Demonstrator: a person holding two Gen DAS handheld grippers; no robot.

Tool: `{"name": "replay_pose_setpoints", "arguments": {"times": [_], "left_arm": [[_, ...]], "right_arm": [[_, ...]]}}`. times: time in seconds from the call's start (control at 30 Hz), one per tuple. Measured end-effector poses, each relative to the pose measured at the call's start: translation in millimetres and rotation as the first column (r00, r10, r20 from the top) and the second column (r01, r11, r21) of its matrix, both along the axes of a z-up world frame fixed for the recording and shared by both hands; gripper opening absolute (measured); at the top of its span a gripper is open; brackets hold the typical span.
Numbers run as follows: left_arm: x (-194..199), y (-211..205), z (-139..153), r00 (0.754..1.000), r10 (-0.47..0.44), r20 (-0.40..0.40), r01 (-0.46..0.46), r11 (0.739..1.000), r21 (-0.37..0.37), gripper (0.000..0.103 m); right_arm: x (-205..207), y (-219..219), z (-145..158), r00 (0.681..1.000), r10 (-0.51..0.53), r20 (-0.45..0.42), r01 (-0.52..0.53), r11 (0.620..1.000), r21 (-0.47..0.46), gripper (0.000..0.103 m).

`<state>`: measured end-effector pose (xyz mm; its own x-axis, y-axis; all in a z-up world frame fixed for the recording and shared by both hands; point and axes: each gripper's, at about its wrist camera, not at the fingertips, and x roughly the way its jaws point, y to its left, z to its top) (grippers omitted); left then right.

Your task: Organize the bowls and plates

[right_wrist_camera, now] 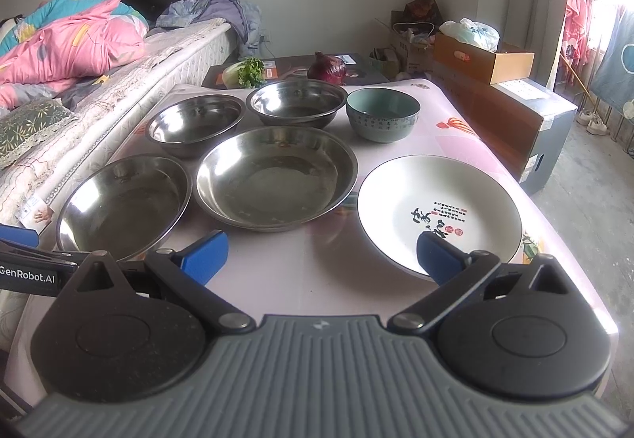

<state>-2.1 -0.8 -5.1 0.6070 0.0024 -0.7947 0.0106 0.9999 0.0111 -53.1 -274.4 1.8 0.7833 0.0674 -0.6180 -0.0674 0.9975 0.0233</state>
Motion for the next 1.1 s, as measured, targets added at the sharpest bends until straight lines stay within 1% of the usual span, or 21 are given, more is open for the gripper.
{"name": "replay_pose_setpoints", "arguments": {"times": [0.5,0.67,0.73,0.83,1.1], "left_arm": [[1.7,1.2,-0.9,1.000,0.009,-0.011,-0.009,1.000,-0.001,0.103],[1.2,1.0,1.5,1.000,0.017,0.008,-0.017,1.000,0.023,0.103],[2.1,2.0,1.4,1.000,0.010,0.006,-0.010,1.000,0.017,0.103],[2.9,4.5,0.7,1.000,-0.004,0.006,0.004,1.000,0.007,0.103],[8.8,14.2,-5.9,0.999,-0.041,-0.009,0.041,0.999,-0.006,0.103]], "right_arm": [[4.3,-0.9,-1.2,1.000,-0.009,-0.012,0.009,1.000,0.007,0.102],[3.1,-1.6,-0.9,1.000,-0.004,-0.002,0.004,0.999,0.033,0.102],[4.0,-2.0,-1.5,1.000,0.002,-0.006,-0.002,0.999,0.038,0.102],[8.5,1.1,-0.5,1.000,0.001,-0.014,0.000,1.000,0.013,0.102],[10.0,18.4,9.5,0.999,-0.025,0.020,0.026,0.999,-0.046,0.102]]}}
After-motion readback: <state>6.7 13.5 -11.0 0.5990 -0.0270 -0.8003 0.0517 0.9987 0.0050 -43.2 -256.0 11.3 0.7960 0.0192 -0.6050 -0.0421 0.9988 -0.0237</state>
